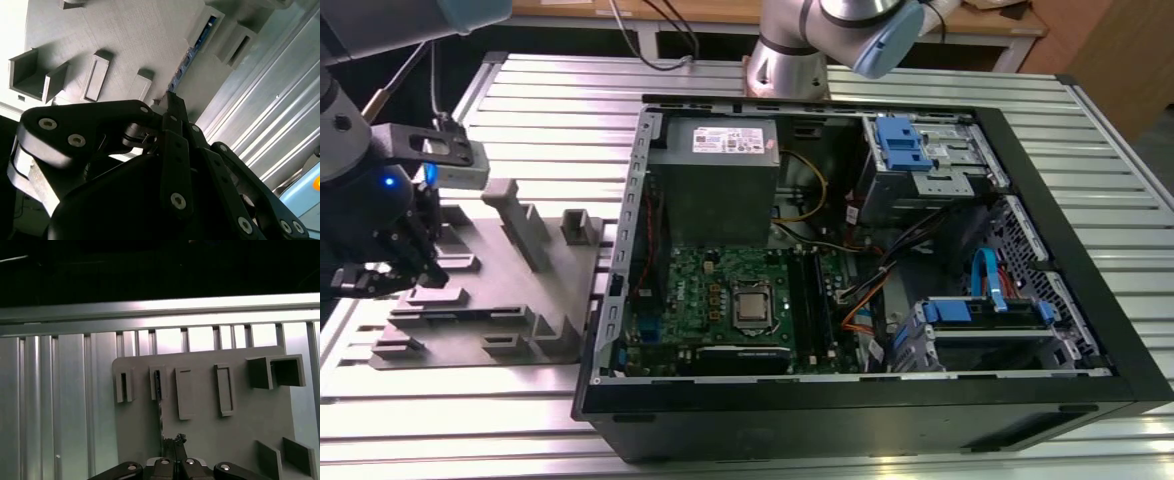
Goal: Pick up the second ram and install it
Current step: 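Pick up the second ram and move it above second insertion slot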
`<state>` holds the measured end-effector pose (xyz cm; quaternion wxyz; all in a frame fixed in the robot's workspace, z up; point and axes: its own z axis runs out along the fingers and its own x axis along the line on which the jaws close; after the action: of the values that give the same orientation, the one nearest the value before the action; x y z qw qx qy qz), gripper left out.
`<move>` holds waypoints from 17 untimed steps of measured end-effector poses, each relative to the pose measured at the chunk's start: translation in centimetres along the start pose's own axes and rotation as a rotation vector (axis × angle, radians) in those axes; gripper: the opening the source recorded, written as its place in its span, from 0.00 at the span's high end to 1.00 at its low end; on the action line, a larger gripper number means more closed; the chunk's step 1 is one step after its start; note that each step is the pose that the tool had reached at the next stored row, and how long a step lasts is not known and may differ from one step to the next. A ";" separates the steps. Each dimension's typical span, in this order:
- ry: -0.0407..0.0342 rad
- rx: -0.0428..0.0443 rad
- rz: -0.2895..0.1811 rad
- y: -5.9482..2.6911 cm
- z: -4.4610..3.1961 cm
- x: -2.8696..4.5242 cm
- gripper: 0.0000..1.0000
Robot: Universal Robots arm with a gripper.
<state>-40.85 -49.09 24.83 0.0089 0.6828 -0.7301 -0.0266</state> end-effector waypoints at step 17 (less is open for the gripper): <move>-0.0082 -0.0006 -0.035 0.09 1.90 0.71 0.93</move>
<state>-41.08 -49.75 22.93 0.0056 0.6954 -0.7180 -0.0298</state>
